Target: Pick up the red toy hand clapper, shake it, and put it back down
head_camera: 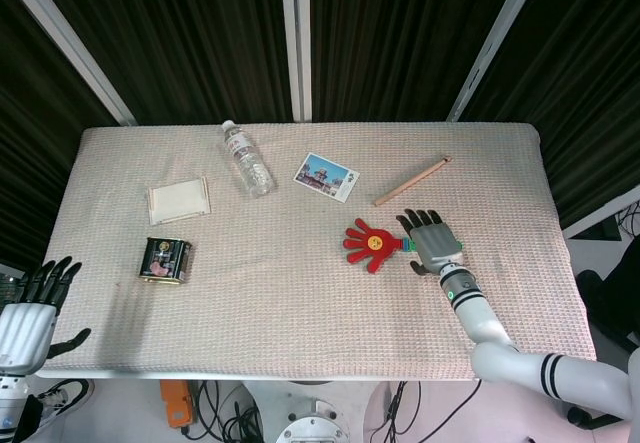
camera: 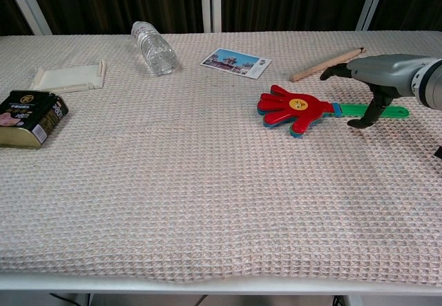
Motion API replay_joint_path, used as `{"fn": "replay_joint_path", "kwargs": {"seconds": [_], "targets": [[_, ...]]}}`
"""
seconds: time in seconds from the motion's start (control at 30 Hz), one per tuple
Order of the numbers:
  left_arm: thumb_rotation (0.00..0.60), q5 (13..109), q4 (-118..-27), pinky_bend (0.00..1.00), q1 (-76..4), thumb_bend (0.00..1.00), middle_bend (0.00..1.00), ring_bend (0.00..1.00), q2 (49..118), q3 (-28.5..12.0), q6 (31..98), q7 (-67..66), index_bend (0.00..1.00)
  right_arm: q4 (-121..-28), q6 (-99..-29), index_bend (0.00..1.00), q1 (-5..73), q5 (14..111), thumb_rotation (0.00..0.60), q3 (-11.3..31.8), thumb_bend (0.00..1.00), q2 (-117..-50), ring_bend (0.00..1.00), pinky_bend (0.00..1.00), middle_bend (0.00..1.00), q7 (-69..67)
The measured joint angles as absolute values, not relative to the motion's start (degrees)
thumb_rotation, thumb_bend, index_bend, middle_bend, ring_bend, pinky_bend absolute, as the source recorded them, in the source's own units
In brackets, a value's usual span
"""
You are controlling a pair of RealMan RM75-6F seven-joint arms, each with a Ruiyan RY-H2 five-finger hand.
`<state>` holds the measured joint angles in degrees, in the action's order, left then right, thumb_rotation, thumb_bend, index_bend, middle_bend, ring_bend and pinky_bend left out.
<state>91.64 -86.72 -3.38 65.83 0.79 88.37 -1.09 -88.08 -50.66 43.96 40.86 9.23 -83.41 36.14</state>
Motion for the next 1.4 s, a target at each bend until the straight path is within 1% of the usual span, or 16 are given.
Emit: {"fn": "replay_joint_path", "kwargs": {"seconds": [0.1,0.37,0.53,0.7,0.9,1.17,1.27,1.4], "targets": [[0.6,91.71,-86.63,0.0,-3.37,0.13,0.02,0.0,65.82,0.84,88.34,-1.0,0.04,-87.19,-51.35,0.14,44.5,40.09,0.6,8.91,0.24,-84.66,0.0,0.0,0.0,36.36],[0.6,92.05,-87.0,0.0,-3.44,0.13,0.02,0.0,65.61,0.94,88.31,-1.36,0.04,-85.15,-52.84,0.28,45.27,40.08,0.6,8.49,0.28,-86.97,0.0,0.0,0.02,35.61],[0.6,92.07,-86.88,0.0,-3.48,0.13,0.02,0.0,65.74,1.15,87.94,-1.19,0.04,-83.72,-53.31,0.32,45.43,40.35,0.6,8.62,0.29,-87.93,0.0,0.0,0.04,34.66],[0.6,91.79,-86.37,0.0,-3.37,0.13,0.02,0.0,65.95,1.22,87.78,-0.8,0.04,-82.65,-52.92,0.34,45.93,39.82,0.6,8.74,0.29,-88.71,0.0,0.0,0.05,34.23],[0.6,91.65,-86.07,0.0,-3.21,0.13,0.02,0.0,66.01,1.16,87.99,-0.41,0.04,-82.1,-53.08,0.39,46.15,40.22,0.6,8.92,0.29,-89.52,0.0,0.0,0.08,33.35],[0.6,91.6,-85.69,0.0,-3.15,0.13,0.02,0.0,66.12,1.16,87.97,0.1,0.04,-80.96,-54.32,0.49,45.92,40.84,0.6,8.72,0.29,-90.61,0.0,0.0,0.13,32.99],[0.6,91.62,-85.67,0.0,-3.15,0.13,0.02,0.0,66.12,1.17,87.95,0.14,0.04,-80.45,-55.2,0.55,45.57,41.82,0.6,8.75,0.31,-91.06,0.0,0.0,0.17,32.37],[0.6,91.63,-85.69,0.01,-3.1,0.13,0.02,0.0,66.1,1.17,88.03,0.15,0.04,-79.7,-55.93,0.64,44.89,43.59,0.6,8.88,0.33,-91.51,0.01,0.01,0.26,30.6]]}}
